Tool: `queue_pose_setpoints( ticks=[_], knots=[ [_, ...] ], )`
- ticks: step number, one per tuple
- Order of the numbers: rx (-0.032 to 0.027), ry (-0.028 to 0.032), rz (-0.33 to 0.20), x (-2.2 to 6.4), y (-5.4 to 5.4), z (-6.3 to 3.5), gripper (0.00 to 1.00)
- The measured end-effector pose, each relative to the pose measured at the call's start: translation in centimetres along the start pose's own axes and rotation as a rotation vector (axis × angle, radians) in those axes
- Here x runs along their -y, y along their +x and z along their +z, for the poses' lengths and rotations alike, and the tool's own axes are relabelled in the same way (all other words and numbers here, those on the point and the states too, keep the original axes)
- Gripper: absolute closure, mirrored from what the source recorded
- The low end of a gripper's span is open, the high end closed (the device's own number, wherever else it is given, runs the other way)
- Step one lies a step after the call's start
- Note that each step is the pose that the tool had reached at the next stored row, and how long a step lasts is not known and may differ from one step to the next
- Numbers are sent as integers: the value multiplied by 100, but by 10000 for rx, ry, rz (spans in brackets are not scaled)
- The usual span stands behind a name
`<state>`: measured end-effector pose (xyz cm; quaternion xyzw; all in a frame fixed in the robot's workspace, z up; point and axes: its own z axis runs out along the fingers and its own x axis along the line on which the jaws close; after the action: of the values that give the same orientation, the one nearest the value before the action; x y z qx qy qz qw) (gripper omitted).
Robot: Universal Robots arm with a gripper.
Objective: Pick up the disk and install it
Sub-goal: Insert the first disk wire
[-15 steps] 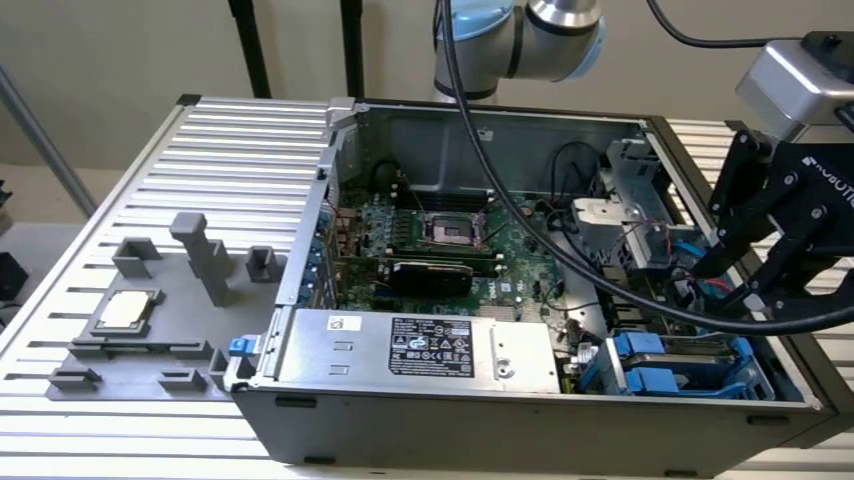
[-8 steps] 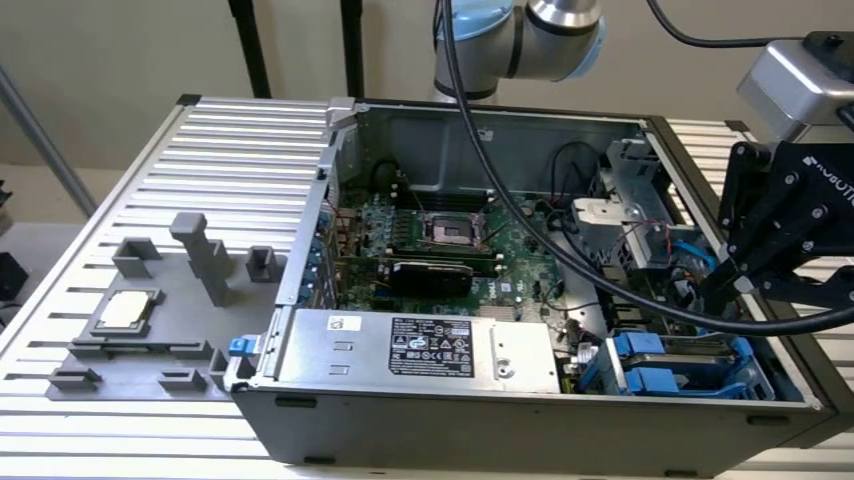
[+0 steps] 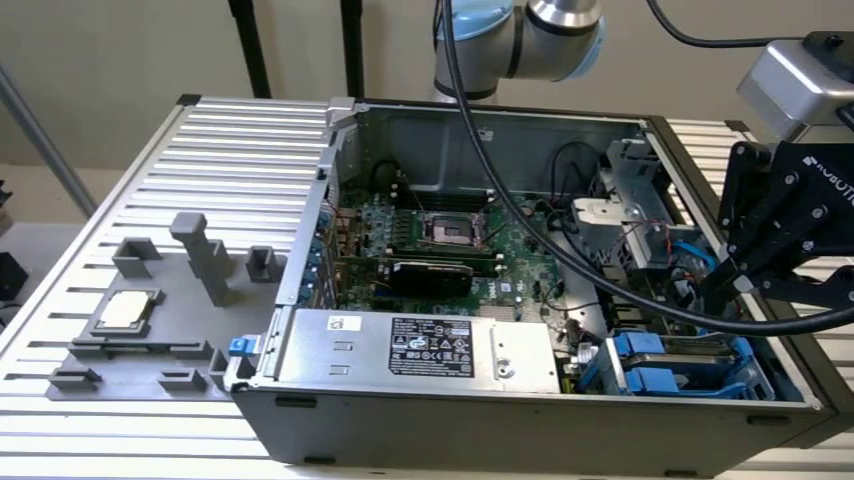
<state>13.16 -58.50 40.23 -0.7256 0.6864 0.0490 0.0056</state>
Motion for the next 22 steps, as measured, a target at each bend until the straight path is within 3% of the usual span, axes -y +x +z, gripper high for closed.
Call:
queue_pose_setpoints(
  ticks=[11,17,22],
  knots=[
    [-2,-2,-14,13,1,0,89],
    [-2,-8,-90,232,10,4,89],
    [-11,-14,-180,323,-11,88,89]
  ],
)
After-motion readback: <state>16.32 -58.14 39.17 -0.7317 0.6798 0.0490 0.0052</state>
